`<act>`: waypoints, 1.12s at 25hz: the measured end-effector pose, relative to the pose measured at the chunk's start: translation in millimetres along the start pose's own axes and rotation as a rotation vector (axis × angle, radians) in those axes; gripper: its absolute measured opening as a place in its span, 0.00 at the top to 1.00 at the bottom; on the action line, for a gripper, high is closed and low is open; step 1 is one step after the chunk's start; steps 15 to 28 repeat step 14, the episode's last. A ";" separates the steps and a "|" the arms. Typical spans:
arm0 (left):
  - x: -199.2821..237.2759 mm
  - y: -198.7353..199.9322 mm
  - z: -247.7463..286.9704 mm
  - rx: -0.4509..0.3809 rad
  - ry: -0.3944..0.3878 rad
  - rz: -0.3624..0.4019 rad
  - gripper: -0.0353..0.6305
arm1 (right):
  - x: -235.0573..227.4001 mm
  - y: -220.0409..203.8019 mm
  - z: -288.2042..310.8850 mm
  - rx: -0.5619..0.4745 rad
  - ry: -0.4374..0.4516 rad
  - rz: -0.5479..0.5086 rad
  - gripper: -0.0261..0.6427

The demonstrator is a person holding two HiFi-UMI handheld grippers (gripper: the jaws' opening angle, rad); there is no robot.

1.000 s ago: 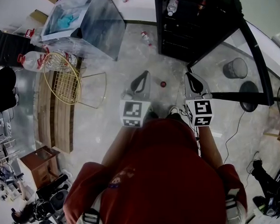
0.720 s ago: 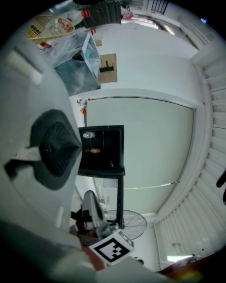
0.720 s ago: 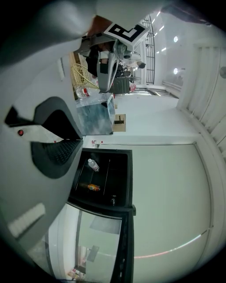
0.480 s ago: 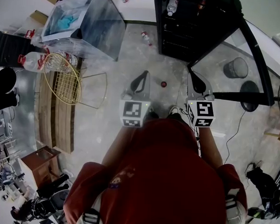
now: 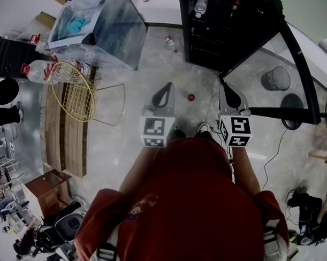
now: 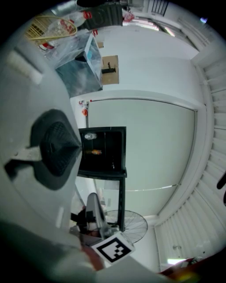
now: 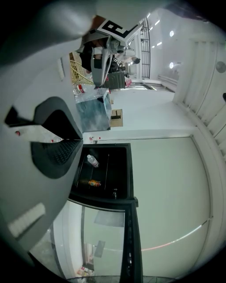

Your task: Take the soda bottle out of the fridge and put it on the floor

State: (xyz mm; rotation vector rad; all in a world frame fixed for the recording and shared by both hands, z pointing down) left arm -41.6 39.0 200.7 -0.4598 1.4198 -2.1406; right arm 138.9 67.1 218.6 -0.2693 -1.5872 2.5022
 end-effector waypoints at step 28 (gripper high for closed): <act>-6.1 3.5 1.9 0.004 0.011 0.018 0.95 | -7.4 0.8 -0.9 -0.008 0.010 -0.004 0.96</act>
Point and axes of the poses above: the fingertips, and each gripper's own axes: z forward along the fingers, x to its left, y out of its top, the point moved 3 cm from there along -z, backward along the fingers, and after that the axes turned 3 degrees about x, right-handed, at the moved point
